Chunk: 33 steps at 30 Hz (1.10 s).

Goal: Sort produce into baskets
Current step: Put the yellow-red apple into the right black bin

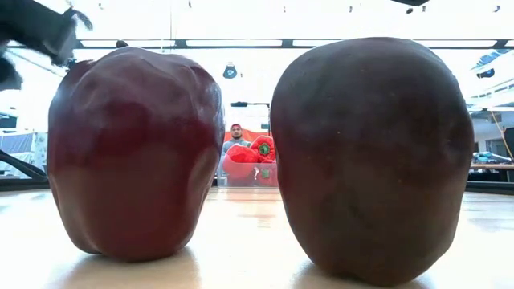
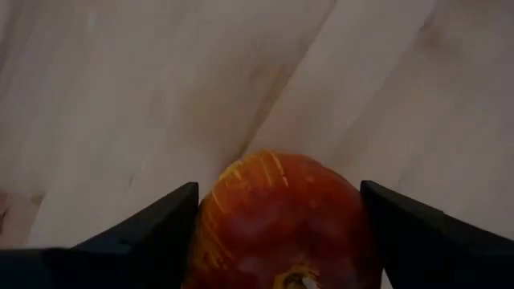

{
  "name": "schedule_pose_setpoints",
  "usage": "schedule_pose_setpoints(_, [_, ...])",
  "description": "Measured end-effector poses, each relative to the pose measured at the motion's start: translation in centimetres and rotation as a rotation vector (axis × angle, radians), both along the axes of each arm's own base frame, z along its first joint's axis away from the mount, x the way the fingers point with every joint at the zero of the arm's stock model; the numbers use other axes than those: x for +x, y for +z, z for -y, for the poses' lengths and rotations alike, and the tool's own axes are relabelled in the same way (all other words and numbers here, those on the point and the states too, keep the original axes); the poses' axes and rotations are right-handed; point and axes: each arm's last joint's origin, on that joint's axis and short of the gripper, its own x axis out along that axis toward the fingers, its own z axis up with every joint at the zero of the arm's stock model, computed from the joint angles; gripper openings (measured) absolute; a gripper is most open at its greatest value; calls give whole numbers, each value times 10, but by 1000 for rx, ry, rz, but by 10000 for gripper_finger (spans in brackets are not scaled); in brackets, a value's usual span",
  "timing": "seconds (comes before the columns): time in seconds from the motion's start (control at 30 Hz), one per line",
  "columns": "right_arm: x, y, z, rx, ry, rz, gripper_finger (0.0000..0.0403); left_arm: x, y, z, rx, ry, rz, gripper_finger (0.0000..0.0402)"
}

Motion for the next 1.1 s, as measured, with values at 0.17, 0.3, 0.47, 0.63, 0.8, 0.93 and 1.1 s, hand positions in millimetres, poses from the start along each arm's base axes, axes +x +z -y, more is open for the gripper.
schedule_pose_setpoints(0.17, [-1, -2, -2, 23, 49, -28, 276, 13, 35, -5, 4, 43, 170, 320])
schedule_pose_setpoints(0.3, [-1, -1, -1, 3, 38, -21, 276, 24, 71, -14, 62, 80, 371, 320])
schedule_pose_setpoints(0.47, [5, 6, 2, -32, -1, 69, 276, 39, 117, -21, 133, 103, 643, 320])
schedule_pose_setpoints(0.63, [17, 18, 14, 282, -126, 164, 278, 58, 155, -14, 163, -49, 928, 320])
schedule_pose_setpoints(0.8, [26, 33, 18, 463, -48, 279, 294, 65, 172, -9, 202, -145, 1094, 320])
schedule_pose_setpoints(0.93, [26, 33, 18, 522, -29, 271, 308, 68, 176, -10, 268, -184, 1131, 320])
schedule_pose_setpoints(1.1, [29, 33, 23, 510, -66, 282, 321, 74, 185, -15, 349, -224, 1206, 320])
